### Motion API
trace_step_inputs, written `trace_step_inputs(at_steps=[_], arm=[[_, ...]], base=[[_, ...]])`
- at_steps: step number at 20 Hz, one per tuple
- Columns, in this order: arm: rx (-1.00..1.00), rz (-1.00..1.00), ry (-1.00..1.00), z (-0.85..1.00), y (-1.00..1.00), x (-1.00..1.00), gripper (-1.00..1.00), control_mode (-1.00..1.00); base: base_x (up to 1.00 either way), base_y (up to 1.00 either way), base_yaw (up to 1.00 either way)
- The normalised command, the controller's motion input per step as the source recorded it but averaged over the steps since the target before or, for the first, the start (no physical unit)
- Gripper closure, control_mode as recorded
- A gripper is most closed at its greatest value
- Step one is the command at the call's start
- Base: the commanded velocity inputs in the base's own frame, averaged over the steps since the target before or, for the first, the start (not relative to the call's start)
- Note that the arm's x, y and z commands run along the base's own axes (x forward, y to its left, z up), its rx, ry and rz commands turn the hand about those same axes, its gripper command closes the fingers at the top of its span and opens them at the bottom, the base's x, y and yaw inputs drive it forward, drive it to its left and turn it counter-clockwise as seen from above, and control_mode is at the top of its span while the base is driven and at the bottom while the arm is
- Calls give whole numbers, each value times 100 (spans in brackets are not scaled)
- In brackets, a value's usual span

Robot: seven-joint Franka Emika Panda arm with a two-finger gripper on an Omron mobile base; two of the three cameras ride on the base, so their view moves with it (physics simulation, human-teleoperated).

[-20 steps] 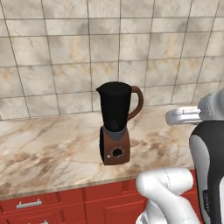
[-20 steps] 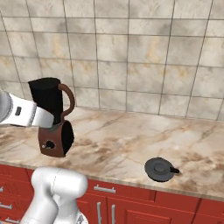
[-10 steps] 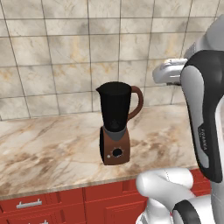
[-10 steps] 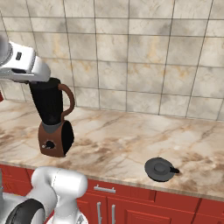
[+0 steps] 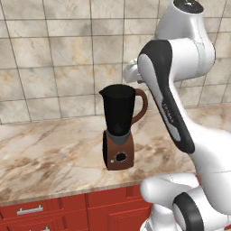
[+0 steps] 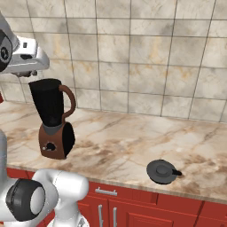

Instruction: Grab the garlic and lime from the fridge, place them in the blender, close the lid, and turn on the blender to create a marinade.

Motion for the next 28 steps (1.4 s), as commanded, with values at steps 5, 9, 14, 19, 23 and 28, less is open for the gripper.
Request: trace_step_inputs(at_steps=[5, 9, 14, 19, 23, 28], arm=[[-22, 0, 6, -70, 45, 49, 100, -100], [-6, 1, 7, -49, 4, 48, 100, -100], [1, 6, 12, -33, -7, 59, 100, -100], [0, 1, 8, -5, 8, 31, 100, -100], [0, 0, 11, -29, 14, 29, 100, -100], [0, 0, 5, -10, 13, 53, -100, -100]], base=[[0, 0, 0], [0, 0, 0], [0, 0, 0], [0, 0, 0], [0, 0, 0], [0, 0, 0]])
